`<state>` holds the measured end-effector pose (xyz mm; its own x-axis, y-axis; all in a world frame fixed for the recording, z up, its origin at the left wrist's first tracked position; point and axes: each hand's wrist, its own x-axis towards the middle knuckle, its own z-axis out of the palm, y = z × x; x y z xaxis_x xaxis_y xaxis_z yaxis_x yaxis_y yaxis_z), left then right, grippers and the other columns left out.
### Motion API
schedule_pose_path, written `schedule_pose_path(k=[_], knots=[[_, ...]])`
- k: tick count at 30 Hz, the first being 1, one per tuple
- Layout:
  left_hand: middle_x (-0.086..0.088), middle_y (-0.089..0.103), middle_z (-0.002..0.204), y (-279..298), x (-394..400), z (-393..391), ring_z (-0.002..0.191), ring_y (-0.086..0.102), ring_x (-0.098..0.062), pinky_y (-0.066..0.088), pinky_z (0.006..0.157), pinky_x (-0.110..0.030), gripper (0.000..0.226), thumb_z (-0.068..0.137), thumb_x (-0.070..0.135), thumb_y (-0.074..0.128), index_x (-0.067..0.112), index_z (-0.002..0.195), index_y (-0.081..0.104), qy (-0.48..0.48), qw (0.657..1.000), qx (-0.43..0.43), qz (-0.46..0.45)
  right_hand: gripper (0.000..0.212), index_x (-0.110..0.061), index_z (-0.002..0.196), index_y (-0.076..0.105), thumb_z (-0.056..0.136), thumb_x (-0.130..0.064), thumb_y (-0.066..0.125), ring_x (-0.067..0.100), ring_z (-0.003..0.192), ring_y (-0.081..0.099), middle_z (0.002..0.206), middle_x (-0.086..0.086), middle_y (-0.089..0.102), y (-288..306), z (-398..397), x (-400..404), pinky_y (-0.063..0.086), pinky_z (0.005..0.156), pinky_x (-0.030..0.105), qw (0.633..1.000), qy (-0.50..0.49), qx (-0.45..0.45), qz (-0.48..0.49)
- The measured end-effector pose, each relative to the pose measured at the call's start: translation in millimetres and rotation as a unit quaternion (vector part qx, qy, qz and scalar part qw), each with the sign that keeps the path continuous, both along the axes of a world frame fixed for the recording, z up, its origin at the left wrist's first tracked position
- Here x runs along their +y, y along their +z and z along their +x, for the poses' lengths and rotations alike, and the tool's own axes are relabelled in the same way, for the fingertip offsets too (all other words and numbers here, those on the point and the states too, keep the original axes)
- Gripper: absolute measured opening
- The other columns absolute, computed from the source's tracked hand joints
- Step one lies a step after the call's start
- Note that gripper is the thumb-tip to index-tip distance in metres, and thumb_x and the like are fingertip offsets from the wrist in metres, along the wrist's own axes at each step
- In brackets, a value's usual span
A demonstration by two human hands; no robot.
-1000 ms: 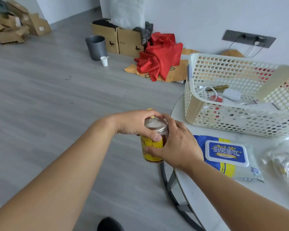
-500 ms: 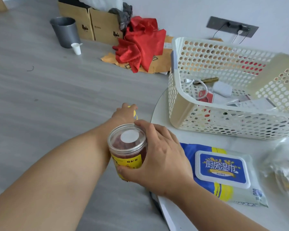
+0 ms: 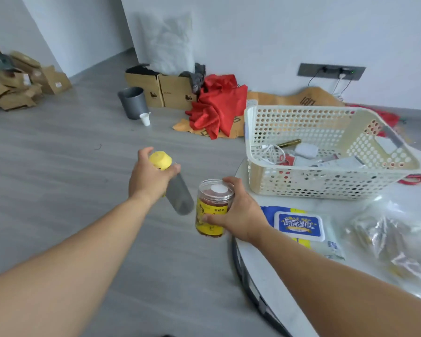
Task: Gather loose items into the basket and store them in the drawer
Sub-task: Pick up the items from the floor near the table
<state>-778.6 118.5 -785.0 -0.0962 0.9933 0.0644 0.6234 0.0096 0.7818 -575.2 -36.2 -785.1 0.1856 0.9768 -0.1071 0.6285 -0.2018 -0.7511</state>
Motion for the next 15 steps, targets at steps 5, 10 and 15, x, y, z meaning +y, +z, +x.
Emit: schedule_pose_path(k=[5, 10, 15], knots=[[0.013, 0.065, 0.112, 109.8, -78.5, 11.8, 0.104, 0.062, -0.013, 0.05, 0.088, -0.036, 0.063, 0.077, 0.055, 0.081, 0.035, 0.129, 0.052, -0.037, 0.989, -0.082, 0.114, 0.104, -0.05, 0.142, 0.031, 0.06, -0.053, 0.094, 0.013, 0.114, 0.064, 0.13, -0.015, 0.063, 69.6, 15.7, -58.1, 0.053, 0.094, 0.033, 0.992, -0.056, 0.078, 0.082], [0.014, 0.07, 0.107, 172.0, -159.5, 86.6, 0.093, 0.063, 0.008, 0.045, 0.076, -0.013, 0.035, 0.086, 0.042, 0.08, 0.029, 0.115, 0.064, -0.142, 0.963, -0.177, 0.148, 0.104, -0.049, 0.144, 0.032, 0.061, -0.055, 0.093, 0.013, 0.114, 0.064, 0.127, -0.014, 0.066, 119.0, 80.1, -154.8, 0.052, 0.097, 0.033, 0.989, -0.102, 0.036, 0.097], [0.012, 0.072, 0.106, 192.5, -235.5, 186.5, 0.083, 0.063, 0.008, 0.05, 0.08, -0.022, 0.042, 0.082, 0.038, 0.087, 0.03, 0.117, 0.065, -0.279, 0.929, -0.206, 0.126, 0.109, -0.05, 0.151, 0.025, 0.063, -0.05, 0.091, 0.018, 0.116, 0.065, 0.131, -0.013, 0.063, 133.9, 178.8, -247.7, 0.052, 0.089, 0.034, 0.954, -0.272, 0.027, 0.119]])
